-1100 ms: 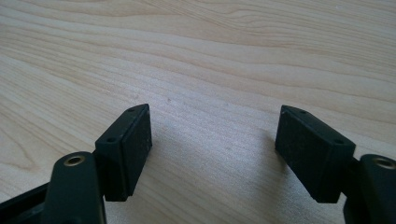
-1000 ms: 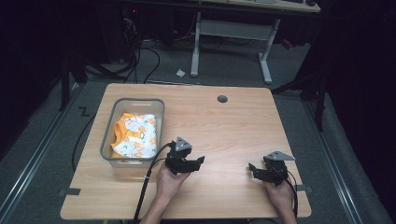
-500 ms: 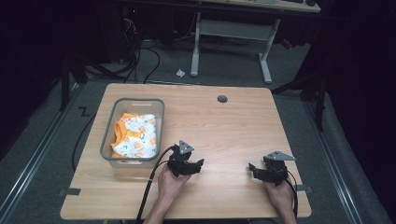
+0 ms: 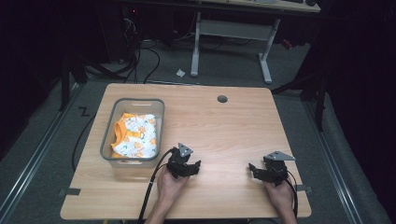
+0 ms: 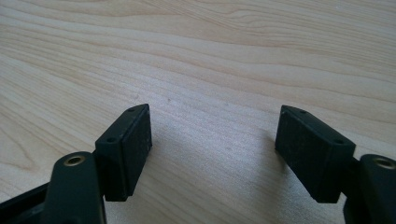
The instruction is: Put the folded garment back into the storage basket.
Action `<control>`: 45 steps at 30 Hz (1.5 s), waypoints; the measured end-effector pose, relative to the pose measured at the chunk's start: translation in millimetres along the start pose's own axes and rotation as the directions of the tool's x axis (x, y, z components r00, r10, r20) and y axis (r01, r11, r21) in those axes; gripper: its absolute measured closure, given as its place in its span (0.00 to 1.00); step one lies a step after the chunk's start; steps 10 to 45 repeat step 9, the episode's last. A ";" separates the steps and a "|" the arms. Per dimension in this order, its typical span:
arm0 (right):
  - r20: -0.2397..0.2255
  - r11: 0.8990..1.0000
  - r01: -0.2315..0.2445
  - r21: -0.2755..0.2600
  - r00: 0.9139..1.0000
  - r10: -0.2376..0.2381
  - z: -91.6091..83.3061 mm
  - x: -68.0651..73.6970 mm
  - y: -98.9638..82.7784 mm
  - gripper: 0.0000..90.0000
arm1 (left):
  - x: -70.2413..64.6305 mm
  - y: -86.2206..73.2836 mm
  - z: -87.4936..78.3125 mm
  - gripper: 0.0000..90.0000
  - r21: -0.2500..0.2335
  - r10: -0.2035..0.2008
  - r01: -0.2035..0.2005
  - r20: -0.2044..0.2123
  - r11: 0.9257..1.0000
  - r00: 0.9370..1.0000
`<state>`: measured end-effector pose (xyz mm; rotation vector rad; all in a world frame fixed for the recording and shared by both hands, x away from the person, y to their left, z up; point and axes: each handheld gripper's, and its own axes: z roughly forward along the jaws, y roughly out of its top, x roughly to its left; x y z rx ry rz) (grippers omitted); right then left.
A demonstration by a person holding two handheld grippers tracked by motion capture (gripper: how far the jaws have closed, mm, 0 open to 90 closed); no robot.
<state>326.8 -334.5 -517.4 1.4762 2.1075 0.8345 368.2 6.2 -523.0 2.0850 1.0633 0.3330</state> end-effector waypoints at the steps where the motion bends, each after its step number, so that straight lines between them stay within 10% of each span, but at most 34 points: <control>1: 0.000 1.000 0.000 0.000 1.000 0.000 0.0 0.0 0.0 0.30 | -1.9 -1.1 0.9 0.39 -0.005 0.019 -0.019 -0.024 1.000 1.000; 45: 0.000 1.000 0.000 0.000 1.000 0.000 0.0 0.0 -0.1 0.30 | -5.1 -0.6 2.2 0.33 0.011 0.039 -0.039 -0.042 0.999 0.998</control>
